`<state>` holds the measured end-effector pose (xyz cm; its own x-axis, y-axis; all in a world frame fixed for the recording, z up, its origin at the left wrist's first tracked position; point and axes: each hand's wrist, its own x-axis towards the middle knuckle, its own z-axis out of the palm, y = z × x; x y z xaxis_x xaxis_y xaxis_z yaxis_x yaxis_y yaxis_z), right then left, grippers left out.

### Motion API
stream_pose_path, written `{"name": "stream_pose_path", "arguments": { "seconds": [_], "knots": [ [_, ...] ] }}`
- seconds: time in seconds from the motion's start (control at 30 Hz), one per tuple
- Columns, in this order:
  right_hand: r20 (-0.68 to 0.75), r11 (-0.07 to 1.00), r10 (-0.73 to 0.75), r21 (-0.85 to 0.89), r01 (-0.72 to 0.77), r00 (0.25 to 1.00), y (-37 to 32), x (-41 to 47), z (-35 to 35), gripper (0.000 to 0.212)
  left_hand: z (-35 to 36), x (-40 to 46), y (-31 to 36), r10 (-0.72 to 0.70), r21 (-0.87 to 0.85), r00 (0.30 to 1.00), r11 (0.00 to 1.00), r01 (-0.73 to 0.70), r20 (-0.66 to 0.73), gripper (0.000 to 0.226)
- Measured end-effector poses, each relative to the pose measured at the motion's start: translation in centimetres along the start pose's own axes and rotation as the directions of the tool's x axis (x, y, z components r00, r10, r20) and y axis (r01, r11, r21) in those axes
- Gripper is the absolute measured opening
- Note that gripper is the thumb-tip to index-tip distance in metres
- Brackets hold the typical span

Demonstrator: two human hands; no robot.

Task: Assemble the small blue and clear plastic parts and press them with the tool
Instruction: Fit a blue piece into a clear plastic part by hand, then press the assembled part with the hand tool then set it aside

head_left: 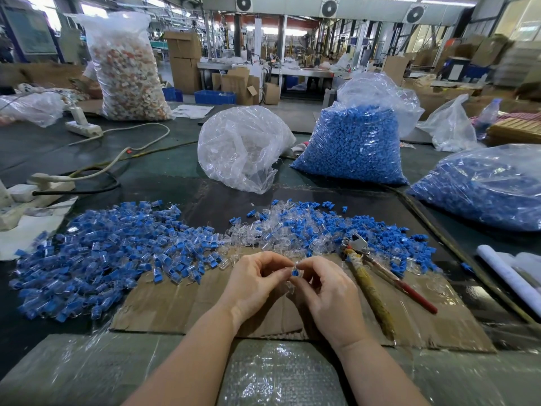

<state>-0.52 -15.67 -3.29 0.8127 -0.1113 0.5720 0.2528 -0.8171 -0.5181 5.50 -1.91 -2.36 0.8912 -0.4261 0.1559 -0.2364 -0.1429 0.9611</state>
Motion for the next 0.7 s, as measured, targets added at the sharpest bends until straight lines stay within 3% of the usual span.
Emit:
{"name": "stream_pose_path", "arguments": {
  "seconds": [0.6,0.7],
  "knots": [
    [0.054,0.999,-0.018,-0.026,0.020,0.998,0.25,0.10,-0.12,0.011,0.11,0.42,-0.42,0.009,0.045,1.000,0.999,-0.008,-0.019,0.010],
    [-0.006,0.998,0.013,-0.055,-0.013,1.000,0.22,0.49,-0.70,0.014,0.11,0.50,-0.48,0.007,0.009,0.999,1.000,-0.006,-0.035,0.012]
  ]
}}
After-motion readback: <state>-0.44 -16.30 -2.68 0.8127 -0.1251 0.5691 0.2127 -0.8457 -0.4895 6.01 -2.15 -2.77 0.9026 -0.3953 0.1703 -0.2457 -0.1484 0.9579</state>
